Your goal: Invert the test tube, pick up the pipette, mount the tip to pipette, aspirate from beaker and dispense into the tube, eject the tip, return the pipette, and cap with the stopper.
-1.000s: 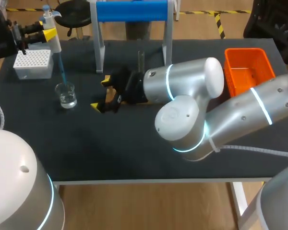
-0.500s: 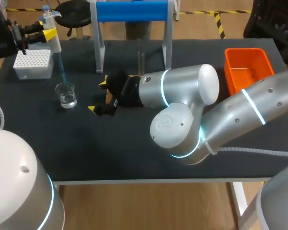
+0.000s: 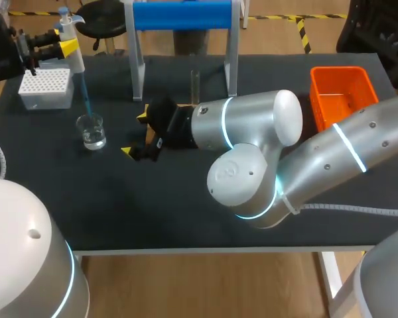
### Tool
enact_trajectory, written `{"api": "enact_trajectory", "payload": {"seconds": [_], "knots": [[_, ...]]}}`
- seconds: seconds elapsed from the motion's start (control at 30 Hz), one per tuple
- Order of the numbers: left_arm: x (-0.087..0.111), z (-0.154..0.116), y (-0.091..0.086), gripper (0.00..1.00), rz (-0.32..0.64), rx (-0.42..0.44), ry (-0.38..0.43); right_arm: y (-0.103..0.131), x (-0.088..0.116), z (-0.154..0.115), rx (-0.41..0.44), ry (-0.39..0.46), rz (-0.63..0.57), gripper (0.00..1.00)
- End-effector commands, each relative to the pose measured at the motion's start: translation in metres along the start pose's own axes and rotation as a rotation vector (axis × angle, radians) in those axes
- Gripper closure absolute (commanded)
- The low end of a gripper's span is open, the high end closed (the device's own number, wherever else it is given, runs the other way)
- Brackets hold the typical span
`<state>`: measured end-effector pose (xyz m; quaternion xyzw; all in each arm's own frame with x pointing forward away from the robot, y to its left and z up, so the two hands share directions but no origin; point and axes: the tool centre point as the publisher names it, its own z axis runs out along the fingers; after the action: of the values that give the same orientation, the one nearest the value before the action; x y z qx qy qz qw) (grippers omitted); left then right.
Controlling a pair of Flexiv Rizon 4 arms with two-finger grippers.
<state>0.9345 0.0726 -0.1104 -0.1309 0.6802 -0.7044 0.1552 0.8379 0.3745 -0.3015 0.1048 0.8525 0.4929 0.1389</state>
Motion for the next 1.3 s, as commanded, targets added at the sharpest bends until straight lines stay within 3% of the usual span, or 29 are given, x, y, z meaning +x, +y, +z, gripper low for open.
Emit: {"api": "enact_trajectory", "payload": {"seconds": [0.03,1.2,1.3], "knots": [[-0.0002,-0.0005,0.0006,1.00,0.001,0.003,0.003,0.0009,0.0005,-0.0005,0.005,-0.001,0.001,0.00],[-0.0002,-0.0005,0.0006,1.00,0.001,0.003,0.003,0.0009,0.0005,-0.0005,0.005,-0.001,0.001,0.00],[-0.0024,-0.0024,0.0073,1.00,0.003,0.000,-0.001,0.0009,0.0005,-0.0005,0.005,-0.001,0.001,0.00]]}}
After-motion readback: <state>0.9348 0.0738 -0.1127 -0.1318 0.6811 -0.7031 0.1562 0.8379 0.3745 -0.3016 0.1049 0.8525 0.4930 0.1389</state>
